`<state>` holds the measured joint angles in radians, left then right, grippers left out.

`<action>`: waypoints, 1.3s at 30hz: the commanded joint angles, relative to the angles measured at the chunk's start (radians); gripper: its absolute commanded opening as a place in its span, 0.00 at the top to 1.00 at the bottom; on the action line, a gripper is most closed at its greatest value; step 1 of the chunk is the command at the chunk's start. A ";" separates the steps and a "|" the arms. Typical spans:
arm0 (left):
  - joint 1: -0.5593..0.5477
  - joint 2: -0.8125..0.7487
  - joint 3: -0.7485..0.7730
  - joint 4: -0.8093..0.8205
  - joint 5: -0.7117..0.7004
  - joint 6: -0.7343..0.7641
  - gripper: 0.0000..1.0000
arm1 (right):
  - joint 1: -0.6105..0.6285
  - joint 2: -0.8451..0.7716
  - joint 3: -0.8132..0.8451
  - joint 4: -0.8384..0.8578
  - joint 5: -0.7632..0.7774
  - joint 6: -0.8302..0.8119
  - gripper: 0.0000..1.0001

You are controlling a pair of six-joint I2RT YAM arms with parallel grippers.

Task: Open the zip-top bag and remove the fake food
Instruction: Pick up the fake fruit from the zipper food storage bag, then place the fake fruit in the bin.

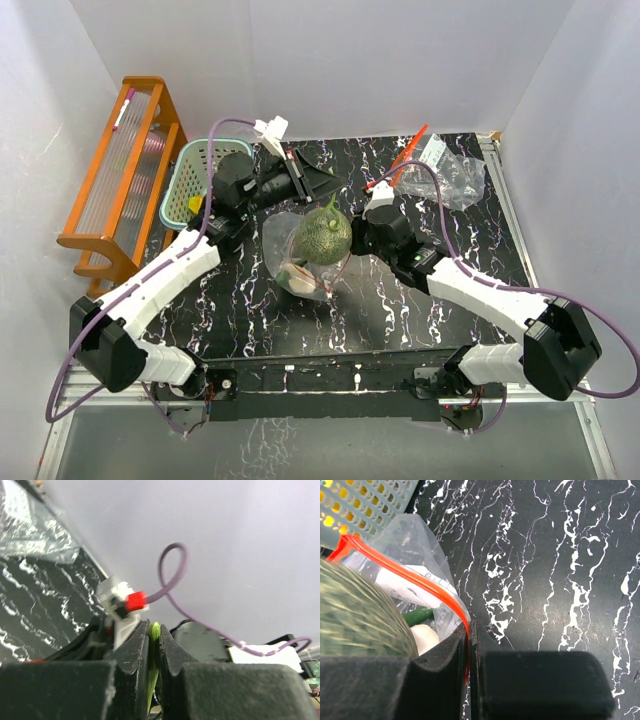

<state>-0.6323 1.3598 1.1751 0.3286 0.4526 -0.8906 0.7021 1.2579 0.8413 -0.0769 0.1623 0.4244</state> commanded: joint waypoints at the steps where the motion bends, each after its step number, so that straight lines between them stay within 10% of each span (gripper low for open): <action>1: 0.016 -0.066 0.114 -0.044 0.012 0.038 1.00 | 0.003 0.008 -0.008 0.066 0.033 0.005 0.92; 12: 0.345 -0.042 0.263 -0.186 0.030 0.057 1.00 | -0.019 -0.100 -0.086 0.033 0.077 -0.002 0.92; 22: 0.814 0.085 0.154 0.080 0.141 -0.220 1.00 | -0.029 -0.160 -0.113 0.011 0.088 -0.016 0.92; 39: 0.907 0.272 0.149 0.080 0.057 -0.219 1.00 | -0.031 -0.108 -0.140 0.062 0.045 0.002 0.92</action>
<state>0.2729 1.6222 1.3369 0.3897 0.5159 -1.1191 0.6731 1.1305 0.6895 -0.0814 0.2161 0.4217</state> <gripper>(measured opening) 0.047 0.078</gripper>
